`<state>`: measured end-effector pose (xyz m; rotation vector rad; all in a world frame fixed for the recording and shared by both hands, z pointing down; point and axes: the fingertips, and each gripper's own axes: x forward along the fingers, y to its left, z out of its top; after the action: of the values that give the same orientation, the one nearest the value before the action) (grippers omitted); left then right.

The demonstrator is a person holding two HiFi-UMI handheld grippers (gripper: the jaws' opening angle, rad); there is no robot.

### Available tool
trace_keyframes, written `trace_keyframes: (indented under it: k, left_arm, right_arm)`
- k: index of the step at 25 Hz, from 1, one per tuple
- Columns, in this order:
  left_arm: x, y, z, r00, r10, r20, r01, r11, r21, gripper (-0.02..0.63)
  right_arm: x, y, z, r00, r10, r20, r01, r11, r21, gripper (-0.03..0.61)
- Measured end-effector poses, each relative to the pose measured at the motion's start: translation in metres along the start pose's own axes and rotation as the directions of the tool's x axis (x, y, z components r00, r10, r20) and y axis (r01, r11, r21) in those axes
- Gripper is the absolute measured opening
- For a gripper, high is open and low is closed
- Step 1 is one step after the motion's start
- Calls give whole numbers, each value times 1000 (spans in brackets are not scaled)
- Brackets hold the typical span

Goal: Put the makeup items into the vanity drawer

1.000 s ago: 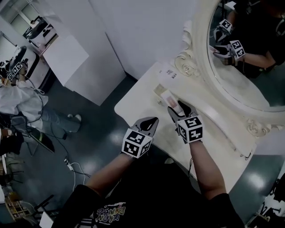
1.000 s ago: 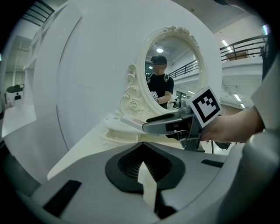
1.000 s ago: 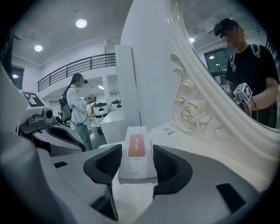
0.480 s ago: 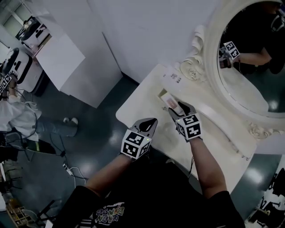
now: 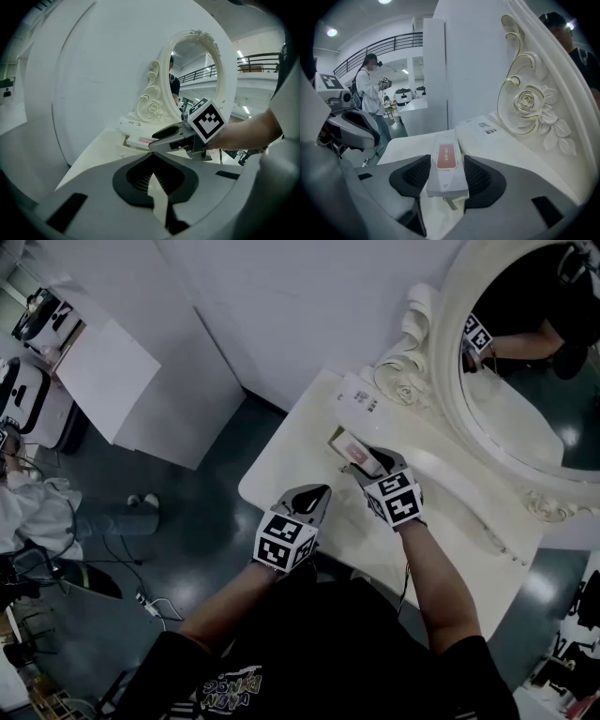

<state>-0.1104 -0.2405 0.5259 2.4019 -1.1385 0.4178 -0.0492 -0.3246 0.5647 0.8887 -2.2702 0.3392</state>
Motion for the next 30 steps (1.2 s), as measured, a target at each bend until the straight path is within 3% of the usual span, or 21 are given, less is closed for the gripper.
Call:
trace_keyframes:
  k: [10, 16, 30]
  left_arm:
    - [15, 12, 1, 999, -27, -16, 27, 1000, -16, 8]
    - [22, 14, 4, 999, -42, -22, 42, 999, -21, 8]
    - [36, 13, 3, 998, -60, -34, 59, 998, -33, 8]
  right_arm:
    - [13, -2, 2, 999, 10, -47, -11, 999, -30, 245]
    - [16, -5, 10, 999, -19, -48, 12, 989, -144, 246]
    - [20, -2, 15, 1000, 9, -16, -12, 982, -188, 245]
